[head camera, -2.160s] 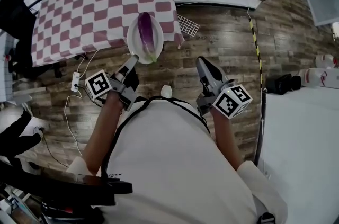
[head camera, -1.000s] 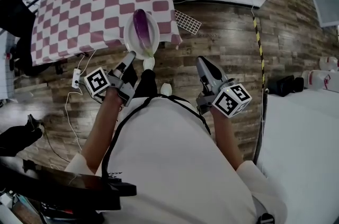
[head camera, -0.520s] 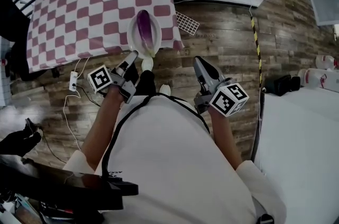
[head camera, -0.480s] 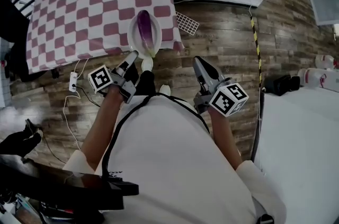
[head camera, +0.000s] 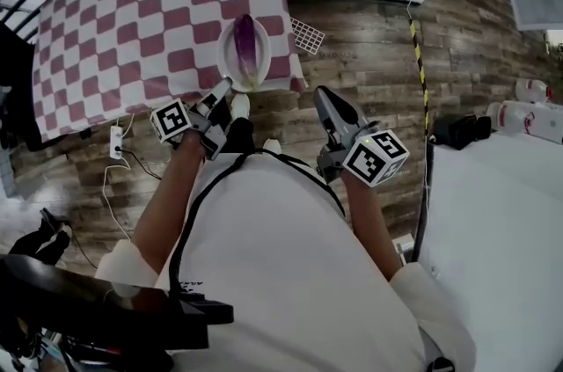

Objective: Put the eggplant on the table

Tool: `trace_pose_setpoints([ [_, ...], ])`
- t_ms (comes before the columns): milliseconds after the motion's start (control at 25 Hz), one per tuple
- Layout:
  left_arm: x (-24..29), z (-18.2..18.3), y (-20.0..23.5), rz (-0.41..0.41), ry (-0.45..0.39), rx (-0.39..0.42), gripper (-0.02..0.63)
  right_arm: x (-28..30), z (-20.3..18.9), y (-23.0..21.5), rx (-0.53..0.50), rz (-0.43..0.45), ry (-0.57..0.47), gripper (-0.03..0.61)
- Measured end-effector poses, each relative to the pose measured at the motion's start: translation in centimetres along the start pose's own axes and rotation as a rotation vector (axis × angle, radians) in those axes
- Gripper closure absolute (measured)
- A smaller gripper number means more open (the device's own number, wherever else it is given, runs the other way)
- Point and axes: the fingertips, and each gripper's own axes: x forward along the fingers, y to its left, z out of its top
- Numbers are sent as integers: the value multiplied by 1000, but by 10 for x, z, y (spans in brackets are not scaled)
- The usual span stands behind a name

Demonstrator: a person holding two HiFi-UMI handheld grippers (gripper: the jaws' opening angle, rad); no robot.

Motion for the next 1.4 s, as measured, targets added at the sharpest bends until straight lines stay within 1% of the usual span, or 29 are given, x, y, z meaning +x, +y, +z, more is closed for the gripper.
trace_pose_setpoints([
  [240, 16, 17, 17, -14, 36, -13, 592, 29, -5, -4, 16, -36, 15, 571],
  [400, 20, 26, 33, 18, 83, 3, 592, 42, -13, -12, 27, -77, 21, 571],
  [480, 22, 29, 37, 20, 102, 3, 592, 47, -17, -16, 42, -97, 23, 572],
  [640, 31, 36, 45, 4, 126, -10, 592, 56, -21, -23, 61, -130, 17, 571],
  [760, 30, 42, 68, 79, 152, 27, 592, 60, -21, -24, 72, -145, 12, 571],
  [800, 31, 42, 72, 89, 162, 31, 592, 61, -21, -24, 75, -149, 11, 571],
  [880, 35, 43, 75, 90, 182, 35, 592, 64, -21, -24, 75, -157, 10, 572],
  [1000, 37, 47, 79, 102, 210, 81, 592, 68, -20, -24, 71, -169, 10, 572],
  [1080, 40, 45, 80, 90, 216, 42, 592, 72, -20, -25, 72, -178, 7, 572],
  [1160, 42, 46, 84, 89, 222, 23, 592, 77, -21, -25, 75, -182, 4, 571],
  [1320, 44, 50, 95, 110, 243, 30, 592, 88, -24, -22, 75, -181, 19, 571],
  [1400, 45, 52, 100, 127, 261, 59, 592, 94, -23, -22, 70, -183, 29, 571],
])
